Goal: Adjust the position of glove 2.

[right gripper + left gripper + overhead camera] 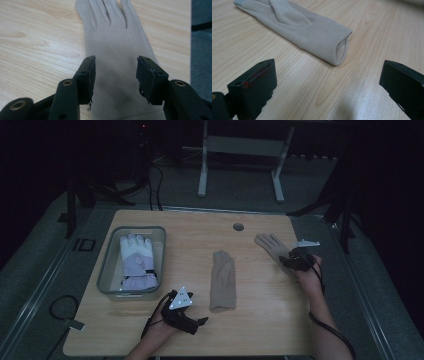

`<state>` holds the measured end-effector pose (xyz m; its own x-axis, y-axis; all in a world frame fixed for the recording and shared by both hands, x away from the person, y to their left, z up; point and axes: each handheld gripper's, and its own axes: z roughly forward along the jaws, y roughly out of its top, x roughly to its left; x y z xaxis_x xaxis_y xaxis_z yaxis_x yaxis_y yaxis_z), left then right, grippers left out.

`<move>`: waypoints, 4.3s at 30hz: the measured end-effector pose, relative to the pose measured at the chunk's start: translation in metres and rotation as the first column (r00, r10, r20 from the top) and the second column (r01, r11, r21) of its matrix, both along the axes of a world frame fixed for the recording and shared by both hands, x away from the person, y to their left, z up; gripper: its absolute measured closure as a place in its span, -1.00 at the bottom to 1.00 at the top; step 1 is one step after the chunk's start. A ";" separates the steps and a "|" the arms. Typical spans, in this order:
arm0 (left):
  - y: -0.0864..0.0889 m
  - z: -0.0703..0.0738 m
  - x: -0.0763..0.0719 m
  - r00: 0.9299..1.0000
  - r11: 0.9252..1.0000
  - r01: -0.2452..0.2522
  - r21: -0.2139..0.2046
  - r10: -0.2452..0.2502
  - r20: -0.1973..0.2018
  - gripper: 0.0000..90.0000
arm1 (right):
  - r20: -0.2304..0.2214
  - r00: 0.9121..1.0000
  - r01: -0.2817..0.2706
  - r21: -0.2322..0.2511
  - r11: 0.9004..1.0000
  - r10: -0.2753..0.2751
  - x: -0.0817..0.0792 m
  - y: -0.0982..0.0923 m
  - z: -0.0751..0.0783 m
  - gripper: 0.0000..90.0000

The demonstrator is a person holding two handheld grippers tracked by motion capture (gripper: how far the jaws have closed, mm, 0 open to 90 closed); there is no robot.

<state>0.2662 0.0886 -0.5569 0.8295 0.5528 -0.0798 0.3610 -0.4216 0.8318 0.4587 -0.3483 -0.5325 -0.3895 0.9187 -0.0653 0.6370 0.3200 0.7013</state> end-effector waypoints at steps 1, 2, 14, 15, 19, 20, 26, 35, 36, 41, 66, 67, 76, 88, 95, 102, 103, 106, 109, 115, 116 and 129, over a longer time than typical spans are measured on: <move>0.000 0.000 0.000 1.000 1.000 -0.001 0.002 0.001 0.002 -0.97 | -0.006 1.000 -0.009 0.002 1.000 0.009 0.002 -0.001 -0.001 0.09; 0.000 0.000 0.000 1.000 1.000 -0.001 0.002 0.001 0.002 -0.97 | -0.009 1.000 -0.006 -0.005 1.000 0.006 0.003 -0.001 -0.002 0.10; 0.000 -0.001 0.000 1.000 1.000 0.001 0.005 -0.001 0.000 -0.97 | -0.028 1.000 -0.005 0.038 0.999 0.006 0.002 -0.004 -0.015 0.63; 0.000 -0.001 0.000 1.000 1.000 0.001 0.006 -0.001 0.002 -0.97 | -0.024 1.000 0.001 0.031 1.000 -0.001 0.000 -0.002 -0.015 0.72; 0.001 0.000 -0.001 1.000 1.000 -0.007 -0.001 0.007 0.002 -0.97 | -0.036 0.996 0.079 0.047 0.996 -0.078 -0.010 0.012 -0.011 0.81; 0.001 0.001 -0.001 1.000 1.000 -0.009 -0.006 0.009 0.000 -0.97 | -0.026 0.992 0.128 0.095 0.987 -0.126 -0.019 0.018 -0.003 0.82; 0.002 0.001 -0.001 1.000 1.000 -0.014 -0.010 0.014 0.003 -0.97 | -0.003 0.981 0.194 0.154 0.969 -0.196 -0.049 0.030 0.016 0.82; 0.002 0.003 -0.001 1.000 1.000 -0.006 -0.008 0.006 0.010 -0.97 | 0.002 0.959 0.281 0.115 0.953 -0.284 -0.094 0.040 0.022 0.82; 0.002 0.003 -0.001 1.000 1.000 -0.007 -0.011 0.007 0.009 -0.97 | 0.003 0.958 0.285 0.106 0.953 -0.287 -0.096 0.041 0.021 0.82; 0.001 0.003 -0.001 1.000 1.000 -0.007 -0.008 0.007 0.008 -0.97 | -0.049 0.958 0.288 0.122 0.950 -0.284 -0.099 0.041 0.004 0.79; 0.002 0.003 -0.002 1.000 1.000 -0.007 -0.010 0.007 0.014 -0.97 | 0.054 0.992 -0.115 0.082 0.990 0.110 -0.079 0.024 0.014 0.22; 0.001 0.003 -0.002 1.000 1.000 -0.008 -0.012 0.008 0.014 -0.97 | 0.056 0.991 -0.122 0.066 0.990 0.118 -0.078 0.023 0.011 0.20; 0.004 0.004 -0.003 1.000 0.999 -0.015 -0.028 0.015 0.018 -0.97 | 0.000 0.990 -0.138 0.097 0.986 0.139 -0.065 0.019 -0.016 0.16; 0.005 0.005 -0.004 1.000 1.000 -0.011 -0.026 0.011 0.021 -0.97 | 0.066 0.998 -0.021 0.058 0.998 0.017 -0.076 0.034 -0.024 0.83; 0.006 0.006 -0.004 1.000 1.000 -0.014 -0.027 0.014 0.025 -0.97 | 0.081 0.989 0.119 0.082 0.989 -0.125 -0.084 0.045 -0.006 0.86; 0.005 0.006 -0.004 0.999 0.999 -0.015 -0.028 0.016 0.028 -0.97 | 0.076 0.967 0.231 0.123 0.965 -0.241 -0.099 0.042 0.015 0.86; 0.005 0.006 -0.004 0.999 1.000 -0.014 -0.026 0.015 0.028 -0.97 | 0.061 0.967 0.239 0.100 0.966 -0.246 -0.102 0.041 0.012 0.85; 0.004 0.007 -0.005 1.000 1.000 -0.012 -0.026 0.013 0.028 -0.97 | 0.034 0.972 0.229 0.087 0.970 -0.233 -0.102 0.038 0.004 0.83; 0.005 0.007 -0.004 0.999 0.999 -0.014 -0.029 0.015 0.028 -0.97 | 0.010 0.973 0.230 0.073 0.971 -0.231 -0.102 0.036 -0.003 0.79; 0.005 0.006 -0.004 1.000 1.000 -0.011 -0.023 0.012 0.027 -0.97 | -0.028 0.983 0.185 0.081 0.979 -0.183 -0.099 0.032 -0.013 0.36; 0.005 0.006 -0.004 1.000 1.000 -0.010 -0.022 0.011 0.028 -0.97 | -0.029 0.984 0.176 0.081 0.981 -0.174 -0.099 0.031 -0.012 0.30; 0.009 0.007 -0.006 0.999 1.000 -0.016 -0.014 0.016 0.037 -0.97 | 0.015 1.000 -0.014 0.012 1.000 0.014 -0.102 0.020 -0.009 0.23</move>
<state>0.2601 0.0972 -0.5503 0.8230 0.5652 -0.0566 0.3364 -0.4046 0.8504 0.3564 -0.3283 -0.5415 -0.4015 0.9139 -0.0596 0.6222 0.3199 0.7145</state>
